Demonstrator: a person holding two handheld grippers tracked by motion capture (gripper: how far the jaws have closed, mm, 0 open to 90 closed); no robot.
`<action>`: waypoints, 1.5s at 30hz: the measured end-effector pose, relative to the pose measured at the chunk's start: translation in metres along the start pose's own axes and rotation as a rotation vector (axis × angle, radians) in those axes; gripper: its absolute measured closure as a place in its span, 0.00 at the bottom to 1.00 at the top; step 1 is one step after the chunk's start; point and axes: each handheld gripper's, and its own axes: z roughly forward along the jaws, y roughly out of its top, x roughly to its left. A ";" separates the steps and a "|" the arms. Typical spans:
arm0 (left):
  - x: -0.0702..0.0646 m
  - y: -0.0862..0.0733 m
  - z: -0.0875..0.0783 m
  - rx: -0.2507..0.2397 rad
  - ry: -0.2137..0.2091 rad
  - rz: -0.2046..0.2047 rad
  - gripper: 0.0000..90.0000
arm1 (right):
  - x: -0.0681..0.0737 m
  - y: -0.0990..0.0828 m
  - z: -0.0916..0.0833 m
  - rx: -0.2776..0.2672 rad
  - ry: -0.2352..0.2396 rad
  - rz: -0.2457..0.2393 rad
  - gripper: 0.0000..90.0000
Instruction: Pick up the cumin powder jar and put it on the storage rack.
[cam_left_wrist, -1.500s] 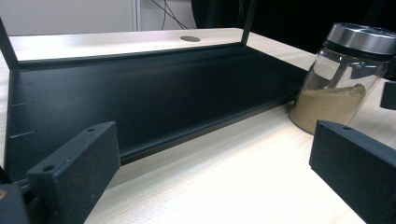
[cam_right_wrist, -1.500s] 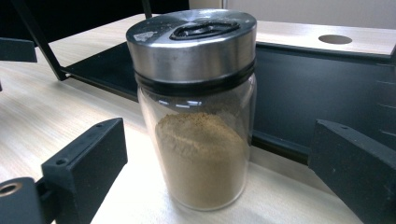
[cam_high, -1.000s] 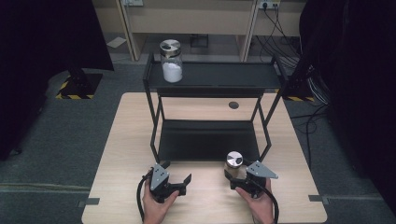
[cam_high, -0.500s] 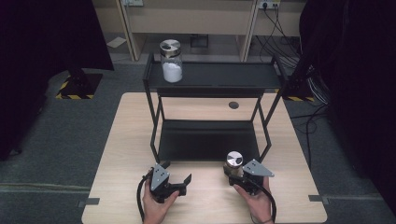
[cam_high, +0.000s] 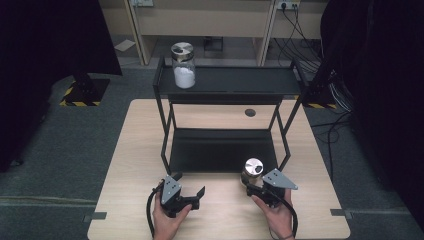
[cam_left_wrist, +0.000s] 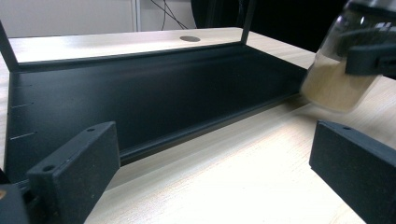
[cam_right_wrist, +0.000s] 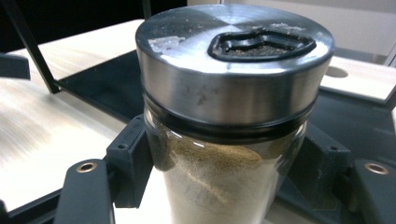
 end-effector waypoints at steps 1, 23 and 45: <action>0.000 0.000 0.000 0.000 0.000 0.000 0.01 | 0.000 0.001 -0.001 -0.005 -0.001 -0.003 0.35; 0.000 0.001 0.001 0.003 -0.004 -0.001 0.01 | 0.000 0.056 -0.019 -0.104 -0.051 -0.052 0.35; 0.000 0.001 0.001 0.004 -0.004 0.002 0.01 | -0.007 0.100 -0.027 -0.153 -0.083 -0.072 0.35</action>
